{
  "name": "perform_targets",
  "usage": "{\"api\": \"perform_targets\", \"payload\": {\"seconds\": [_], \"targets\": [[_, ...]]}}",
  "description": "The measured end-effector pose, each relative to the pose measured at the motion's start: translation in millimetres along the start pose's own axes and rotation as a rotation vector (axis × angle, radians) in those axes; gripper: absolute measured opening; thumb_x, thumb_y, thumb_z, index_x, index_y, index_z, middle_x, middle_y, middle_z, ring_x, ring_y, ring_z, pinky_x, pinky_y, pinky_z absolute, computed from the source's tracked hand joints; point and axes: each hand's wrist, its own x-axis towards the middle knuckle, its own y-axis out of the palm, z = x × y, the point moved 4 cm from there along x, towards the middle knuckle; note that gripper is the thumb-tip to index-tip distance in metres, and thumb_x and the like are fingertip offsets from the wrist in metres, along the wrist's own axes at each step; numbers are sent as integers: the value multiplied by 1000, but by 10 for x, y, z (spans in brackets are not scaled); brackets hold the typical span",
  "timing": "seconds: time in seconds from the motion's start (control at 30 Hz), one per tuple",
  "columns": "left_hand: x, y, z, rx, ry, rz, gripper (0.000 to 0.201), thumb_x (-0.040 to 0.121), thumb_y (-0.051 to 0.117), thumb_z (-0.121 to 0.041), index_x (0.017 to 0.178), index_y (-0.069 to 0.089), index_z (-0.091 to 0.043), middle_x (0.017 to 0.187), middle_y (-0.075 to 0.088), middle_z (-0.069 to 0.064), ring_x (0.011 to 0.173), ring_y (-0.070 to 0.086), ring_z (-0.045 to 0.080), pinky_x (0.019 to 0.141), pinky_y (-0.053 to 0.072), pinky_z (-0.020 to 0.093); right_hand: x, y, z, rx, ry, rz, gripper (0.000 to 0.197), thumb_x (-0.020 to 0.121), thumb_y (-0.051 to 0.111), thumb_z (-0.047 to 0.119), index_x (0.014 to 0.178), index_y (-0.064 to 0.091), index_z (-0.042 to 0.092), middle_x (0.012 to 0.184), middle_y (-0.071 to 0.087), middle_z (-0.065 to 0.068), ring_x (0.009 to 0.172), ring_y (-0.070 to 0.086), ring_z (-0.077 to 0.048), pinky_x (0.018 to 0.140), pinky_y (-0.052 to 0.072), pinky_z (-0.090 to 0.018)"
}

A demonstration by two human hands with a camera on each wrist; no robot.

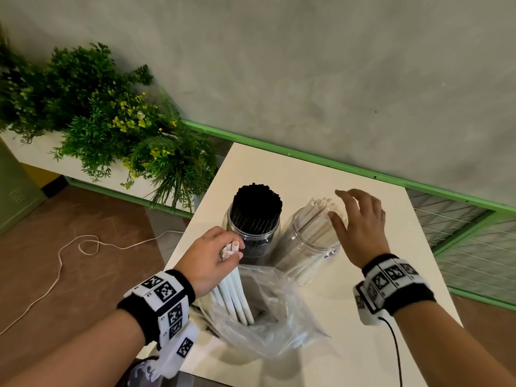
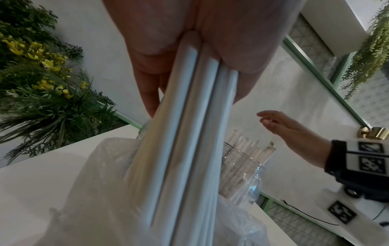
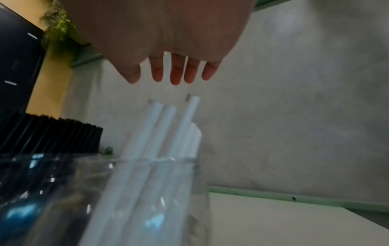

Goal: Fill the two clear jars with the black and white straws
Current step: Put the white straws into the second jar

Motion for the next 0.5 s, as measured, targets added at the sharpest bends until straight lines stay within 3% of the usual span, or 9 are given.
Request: {"api": "perform_targets", "payload": {"seconds": [0.1, 0.17, 0.27, 0.3, 0.37, 0.43, 0.5], "targets": [[11, 6, -12, -2, -1, -3, 37, 72, 42, -53, 95, 62, -32, 94, 52, -11, 81, 54, 0, 71, 35, 4, -224, 172, -162, 123, 9, 223, 59, 95, 38, 49, 145, 34, 18, 149, 32, -2, 135, 29, -19, 110, 28, -38], [19, 12, -16, -3, -2, 2, 37, 72, 42, -54, 95, 62, -33, 95, 52, -11, 82, 54, 0, 71, 35, 4, -295, 301, -169, 270, 39, 309, 58, 98, 40, 45, 148, 28, 16, 155, 23, 3, 138, 25, -6, 113, 26, -27], [30, 10, -6, 0, -7, 9, 37, 73, 41, -55, 96, 61, -33, 95, 51, -12, 84, 53, 0, 71, 34, 5, -242, 343, -99, 382, 114, 192, 54, 99, 44, 23, 149, 25, 12, 156, 21, 4, 132, 20, 8, 106, 17, -5], [31, 8, -2, 1, -9, 10, 37, 73, 41, -55, 96, 61, -33, 95, 51, -13, 85, 53, 0, 71, 34, 4, -213, 358, -87, 390, 148, 160, 54, 100, 43, 21, 149, 24, 11, 156, 22, 3, 134, 19, 6, 108, 15, -6], [27, 3, 0, 5, -12, 9, 37, 73, 41, -54, 96, 61, -34, 95, 51, -13, 86, 53, 0, 71, 35, 4, -161, 427, -38, 356, 164, 206, 53, 100, 41, 25, 149, 24, 13, 156, 24, -1, 141, 15, -4, 117, 14, -23], [23, 1, -8, 7, -10, 4, 37, 73, 41, -54, 95, 61, -33, 94, 51, -13, 84, 53, 0, 70, 35, 5, -116, 505, 37, 272, 90, 291, 53, 101, 39, 31, 150, 23, 17, 157, 23, 0, 145, 8, -10, 120, 9, -35], [29, 3, -22, 11, -10, 3, 38, 72, 40, -54, 95, 61, -32, 93, 50, -13, 81, 53, 0, 69, 34, 5, -33, 523, 92, 180, 8, 294, 57, 100, 39, 38, 151, 19, 21, 159, 13, 5, 147, 0, -10, 120, 6, -40]]}}
